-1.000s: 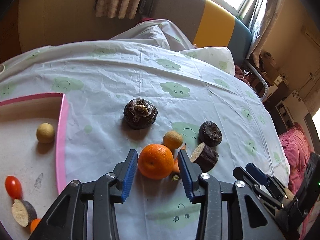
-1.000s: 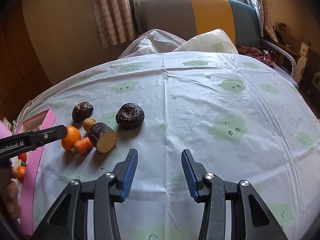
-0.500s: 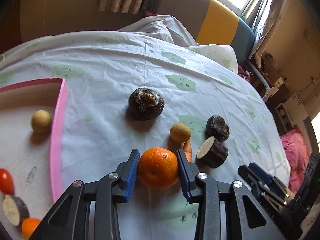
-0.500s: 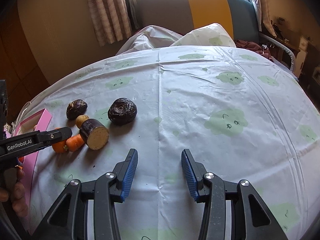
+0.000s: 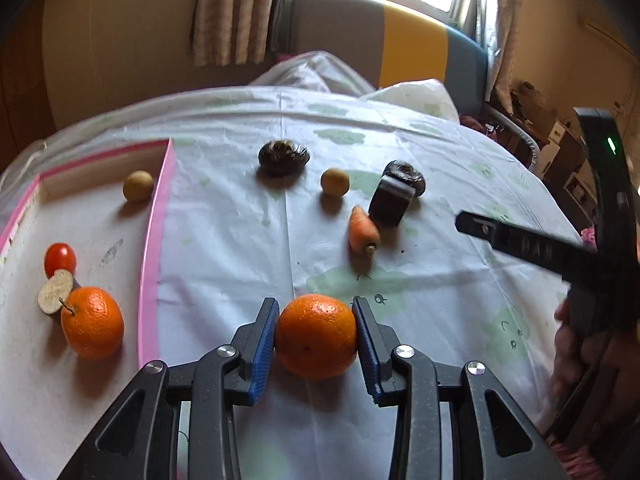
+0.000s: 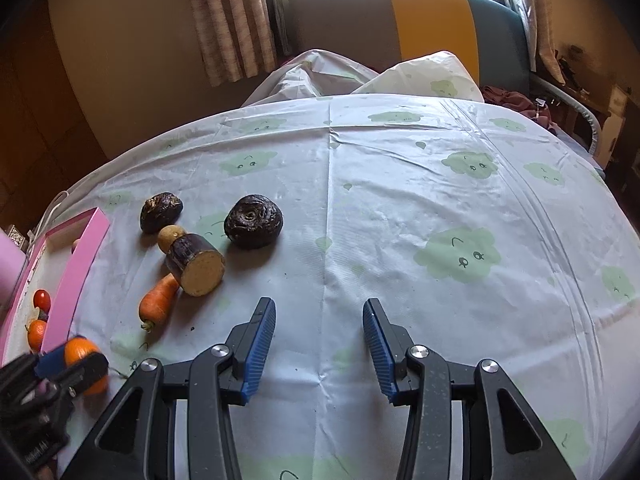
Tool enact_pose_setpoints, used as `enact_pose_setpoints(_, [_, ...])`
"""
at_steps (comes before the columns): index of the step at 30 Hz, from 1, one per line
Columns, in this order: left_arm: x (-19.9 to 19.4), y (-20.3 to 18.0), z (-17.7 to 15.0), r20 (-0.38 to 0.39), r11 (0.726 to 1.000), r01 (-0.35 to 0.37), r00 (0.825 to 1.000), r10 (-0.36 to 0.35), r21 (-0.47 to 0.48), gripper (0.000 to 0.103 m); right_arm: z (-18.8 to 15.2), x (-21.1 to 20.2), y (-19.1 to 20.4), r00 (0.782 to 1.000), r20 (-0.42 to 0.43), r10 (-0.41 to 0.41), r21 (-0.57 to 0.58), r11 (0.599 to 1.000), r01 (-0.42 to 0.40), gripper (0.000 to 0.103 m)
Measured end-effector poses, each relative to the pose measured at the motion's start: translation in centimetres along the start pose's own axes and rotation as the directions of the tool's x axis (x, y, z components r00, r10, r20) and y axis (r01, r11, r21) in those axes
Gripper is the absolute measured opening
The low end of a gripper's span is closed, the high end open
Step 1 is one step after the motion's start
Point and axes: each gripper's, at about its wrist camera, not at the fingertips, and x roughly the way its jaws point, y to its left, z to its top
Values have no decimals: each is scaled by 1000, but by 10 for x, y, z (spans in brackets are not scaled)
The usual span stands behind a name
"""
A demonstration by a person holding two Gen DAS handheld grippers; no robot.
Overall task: Organize fruits
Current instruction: 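Grasp the second orange with the left gripper and lift it, then grasp the orange carrot with the right gripper while the left gripper carries the orange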
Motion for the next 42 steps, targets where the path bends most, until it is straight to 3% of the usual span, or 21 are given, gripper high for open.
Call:
enact_pose_setpoints(12, [5,5,-2,8,999,27,1000,-26,-31,38,49,14,22,992,-22,122,0,992,-123,46])
enact_pose_setpoints(17, [5,6,-4,10,998,38,999,-38,-40,38,34,6,42,976,-71,206,-56,976,-210,46])
enact_pose_setpoints(23, [4,6,-5,21,999,37,999,-36,-37,38,6,14,56,934,-156,321,-38,943,-331,39])
enact_pose_setpoints(30, [3,6,-5,20,999,39,999,-38,-38,38,12,36,87,934,-181,307,-84,942,-326,38])
enact_pose_setpoints(32, [3,6,-5,21,999,39,999,-38,-38,38,12,39,93,945,-176,274,-132,945,-299,27])
enact_pose_setpoints(33, [3,6,-5,21,999,39,999,-38,-38,38,11,38,94,948,-174,268,-149,944,-294,26])
enact_pose_setpoints(42, [4,8,-3,8,998,41,999,-40,-53,38,-16,-4,75,962,-172,212,-280,926,-254,23])
